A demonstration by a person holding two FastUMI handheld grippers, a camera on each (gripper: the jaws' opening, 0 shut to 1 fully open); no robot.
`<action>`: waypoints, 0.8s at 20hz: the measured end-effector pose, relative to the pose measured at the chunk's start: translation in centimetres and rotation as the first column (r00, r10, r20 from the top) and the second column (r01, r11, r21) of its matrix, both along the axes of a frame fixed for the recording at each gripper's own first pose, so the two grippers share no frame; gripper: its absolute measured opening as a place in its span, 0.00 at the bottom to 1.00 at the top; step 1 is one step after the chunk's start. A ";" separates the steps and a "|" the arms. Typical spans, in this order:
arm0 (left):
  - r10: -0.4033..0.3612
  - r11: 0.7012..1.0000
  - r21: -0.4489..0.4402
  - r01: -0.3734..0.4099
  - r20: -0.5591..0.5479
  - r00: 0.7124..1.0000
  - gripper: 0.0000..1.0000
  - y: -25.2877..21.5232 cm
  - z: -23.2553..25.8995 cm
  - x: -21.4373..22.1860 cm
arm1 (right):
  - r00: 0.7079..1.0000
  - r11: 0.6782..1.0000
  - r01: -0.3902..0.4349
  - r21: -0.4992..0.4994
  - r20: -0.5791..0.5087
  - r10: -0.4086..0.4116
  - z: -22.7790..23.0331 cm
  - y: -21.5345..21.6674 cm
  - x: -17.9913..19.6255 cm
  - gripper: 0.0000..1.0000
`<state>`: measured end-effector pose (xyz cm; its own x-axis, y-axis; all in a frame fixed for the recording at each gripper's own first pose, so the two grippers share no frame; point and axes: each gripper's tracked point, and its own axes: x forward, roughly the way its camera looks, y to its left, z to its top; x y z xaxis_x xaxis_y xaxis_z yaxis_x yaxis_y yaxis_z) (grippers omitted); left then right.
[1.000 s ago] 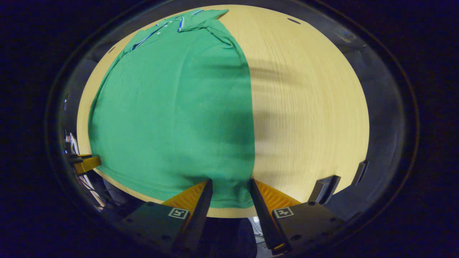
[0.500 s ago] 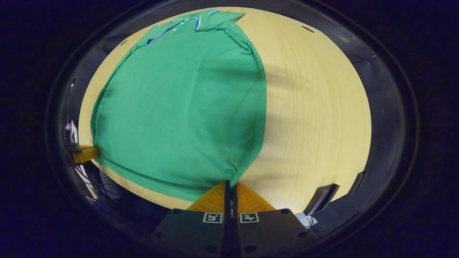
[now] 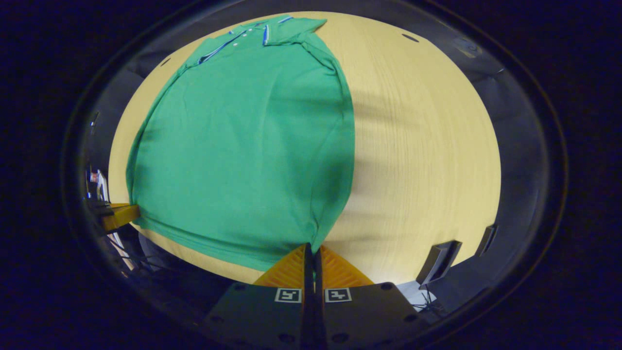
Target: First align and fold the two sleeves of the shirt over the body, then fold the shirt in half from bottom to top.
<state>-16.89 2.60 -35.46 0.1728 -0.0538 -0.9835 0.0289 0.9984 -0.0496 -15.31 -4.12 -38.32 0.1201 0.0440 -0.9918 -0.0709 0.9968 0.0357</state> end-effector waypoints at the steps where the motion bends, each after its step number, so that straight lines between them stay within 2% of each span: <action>1: -0.006 1.000 -0.021 0.007 0.026 1.000 0.03 -0.4 0.9 0.4 | 1.000 1.000 0.007 0.010 0.012 -0.007 0.8 0.0 0.1 0.00; 2: 0.000 0.999 -0.045 0.002 0.047 0.999 0.03 -0.7 1.9 0.8 | 1.000 1.000 0.011 0.025 0.021 -0.012 1.6 0.0 0.1 0.03; 6: 0.029 0.996 -0.090 -0.016 0.152 0.988 0.04 -0.4 6.1 3.5 | 0.995 0.998 0.023 0.057 0.096 -0.029 5.6 -0.4 1.4 0.03; 8: 0.048 0.994 -0.108 -0.030 0.169 0.984 0.03 0.0 7.7 4.4 | 0.988 0.995 0.044 0.094 0.142 -0.057 7.6 0.0 2.5 0.02; 9: 0.059 0.993 -0.112 -0.038 0.182 0.982 0.03 -0.2 7.2 5.1 | 0.984 0.994 0.045 0.103 0.168 -0.062 8.6 0.0 3.1 0.00; 11: 0.065 0.994 -0.103 -0.044 0.210 0.976 0.03 0.5 9.3 6.2 | 0.974 0.993 0.039 0.112 0.216 -0.063 10.2 0.2 4.4 0.03; 16: 0.059 0.996 -0.080 -0.038 0.281 0.958 0.03 1.4 12.3 9.8 | 0.950 0.992 0.031 0.121 0.306 -0.066 13.2 0.8 7.9 0.03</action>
<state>-7.07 4.04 -23.19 0.4478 -0.1080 -0.8876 0.0038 0.9929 -0.1189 -7.41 -3.32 -25.07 0.4242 0.1402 -0.8946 -0.0479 0.9900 0.1324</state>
